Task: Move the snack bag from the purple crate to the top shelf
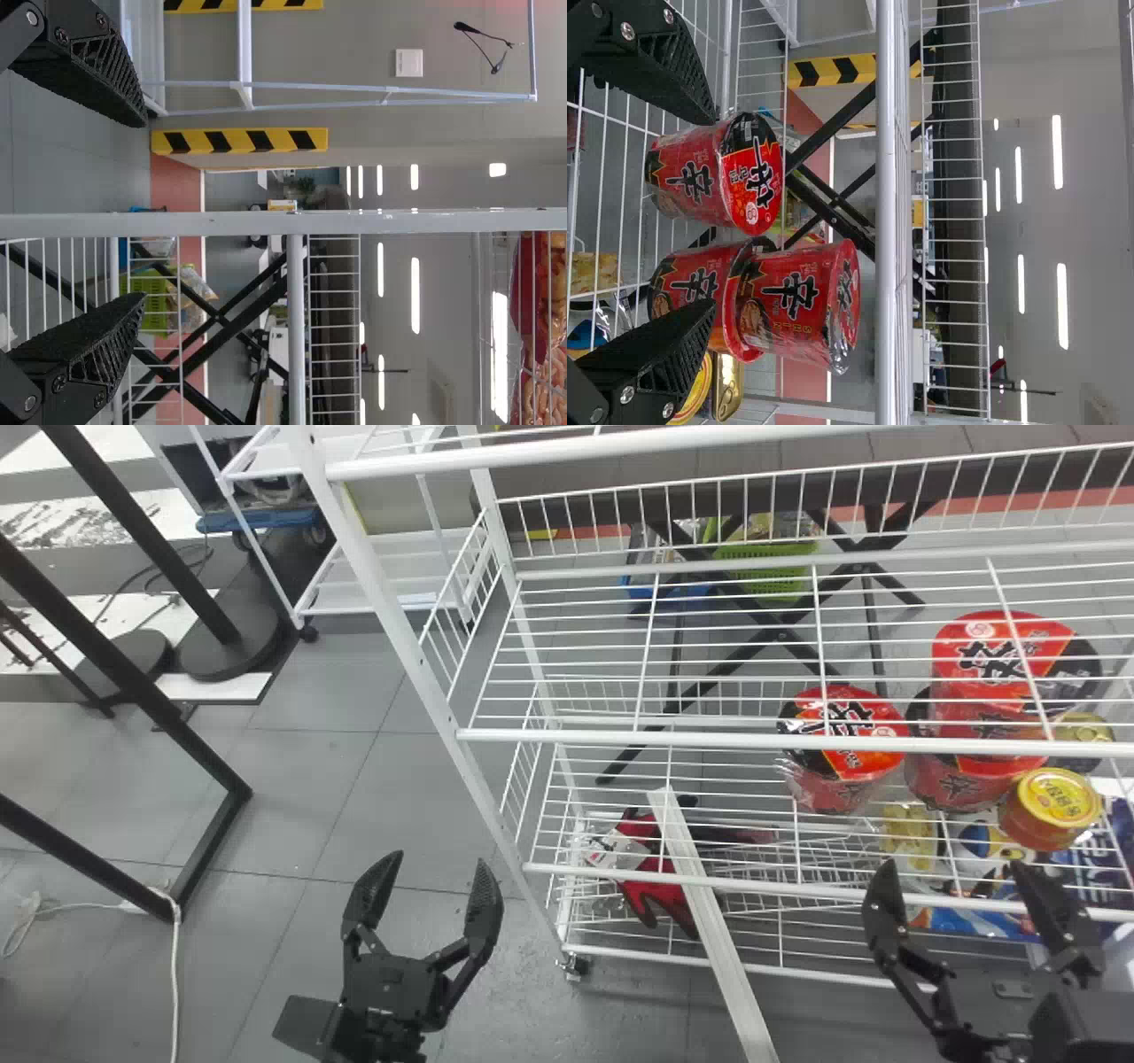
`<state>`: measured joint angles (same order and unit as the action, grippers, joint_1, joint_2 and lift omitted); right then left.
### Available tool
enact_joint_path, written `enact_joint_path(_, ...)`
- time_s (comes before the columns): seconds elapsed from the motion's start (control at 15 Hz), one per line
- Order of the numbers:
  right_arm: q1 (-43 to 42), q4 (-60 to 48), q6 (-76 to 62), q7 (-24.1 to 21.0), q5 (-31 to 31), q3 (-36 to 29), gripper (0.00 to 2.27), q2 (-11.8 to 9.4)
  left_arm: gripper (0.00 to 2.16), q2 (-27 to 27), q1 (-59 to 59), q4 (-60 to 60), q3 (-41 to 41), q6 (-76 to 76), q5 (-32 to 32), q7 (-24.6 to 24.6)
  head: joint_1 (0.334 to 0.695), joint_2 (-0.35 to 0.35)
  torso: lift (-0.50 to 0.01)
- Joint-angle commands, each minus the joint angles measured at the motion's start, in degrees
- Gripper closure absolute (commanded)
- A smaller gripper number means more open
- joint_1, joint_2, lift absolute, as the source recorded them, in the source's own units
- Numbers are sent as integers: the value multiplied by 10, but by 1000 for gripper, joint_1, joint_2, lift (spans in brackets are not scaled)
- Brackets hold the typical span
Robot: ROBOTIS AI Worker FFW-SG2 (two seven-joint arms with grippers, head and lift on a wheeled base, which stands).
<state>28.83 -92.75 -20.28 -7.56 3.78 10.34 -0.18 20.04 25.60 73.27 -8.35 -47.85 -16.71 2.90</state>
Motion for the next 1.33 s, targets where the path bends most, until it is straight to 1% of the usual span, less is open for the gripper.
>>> enact_joint_path(0.0, -1, -1, 7, 0, -6, -1, 83, 2, 134, 0, -1, -1, 0, 0, 0, -1, 695, 250, -410)
enact_joint_path(0.73, -3, 0, 18, 0, -6, -1, 76, 2, 134, 0, -3, -4, 0, 0, -2, -2, 695, 249, -453)
enact_joint_path(0.8, -3, 0, 21, 0, -11, -1, 76, 2, 134, 0, -4, -4, 0, 0, -2, -2, 695, 249, -447)
enact_joint_path(1.27, -5, 0, 35, -1, -14, -1, 80, 2, 134, 1, -5, -5, 0, 0, -3, -2, 695, 247, -452)
